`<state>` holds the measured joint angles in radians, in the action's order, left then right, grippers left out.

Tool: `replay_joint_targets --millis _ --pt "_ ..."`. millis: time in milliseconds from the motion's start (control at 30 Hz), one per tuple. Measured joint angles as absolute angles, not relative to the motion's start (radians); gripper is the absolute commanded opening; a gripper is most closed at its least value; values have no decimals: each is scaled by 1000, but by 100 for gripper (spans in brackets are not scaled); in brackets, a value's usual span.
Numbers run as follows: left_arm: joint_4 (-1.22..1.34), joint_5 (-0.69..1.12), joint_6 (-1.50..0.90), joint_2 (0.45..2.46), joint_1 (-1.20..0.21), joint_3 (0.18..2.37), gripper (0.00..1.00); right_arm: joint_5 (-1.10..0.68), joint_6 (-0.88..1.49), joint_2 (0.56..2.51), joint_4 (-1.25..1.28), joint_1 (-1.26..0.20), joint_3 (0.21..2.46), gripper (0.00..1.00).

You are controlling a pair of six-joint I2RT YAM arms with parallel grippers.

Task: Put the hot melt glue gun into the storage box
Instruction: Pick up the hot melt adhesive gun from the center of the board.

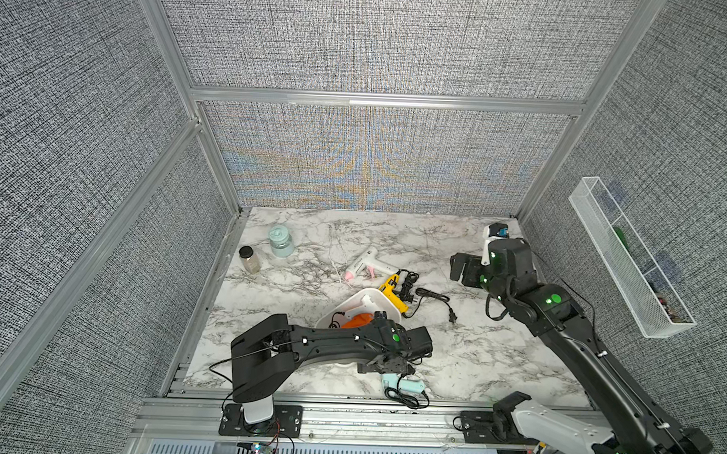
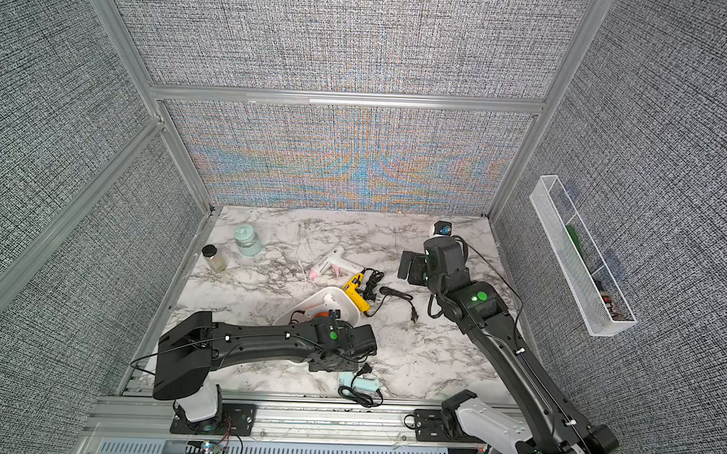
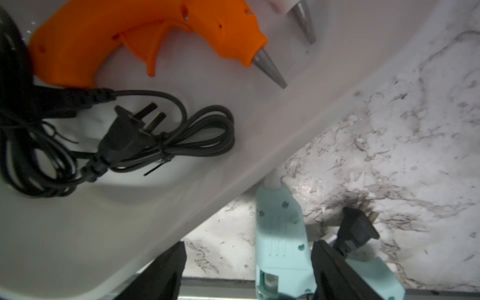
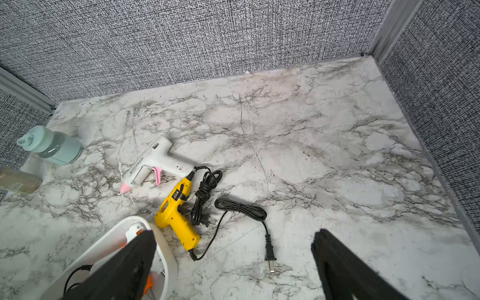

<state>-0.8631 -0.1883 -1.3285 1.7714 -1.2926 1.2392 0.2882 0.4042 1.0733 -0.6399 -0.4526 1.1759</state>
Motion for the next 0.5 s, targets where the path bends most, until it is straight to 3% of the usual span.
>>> replay_joint_targets --millis 200,500 --pt "-778 -181 -1325 1811 -1292 1270 73 283 394 1092 -644 -450 1179 99" --pt "-777 -131 -1370 1802 -1281 1185 72 280 385 1111 -643 -439 1179 99"
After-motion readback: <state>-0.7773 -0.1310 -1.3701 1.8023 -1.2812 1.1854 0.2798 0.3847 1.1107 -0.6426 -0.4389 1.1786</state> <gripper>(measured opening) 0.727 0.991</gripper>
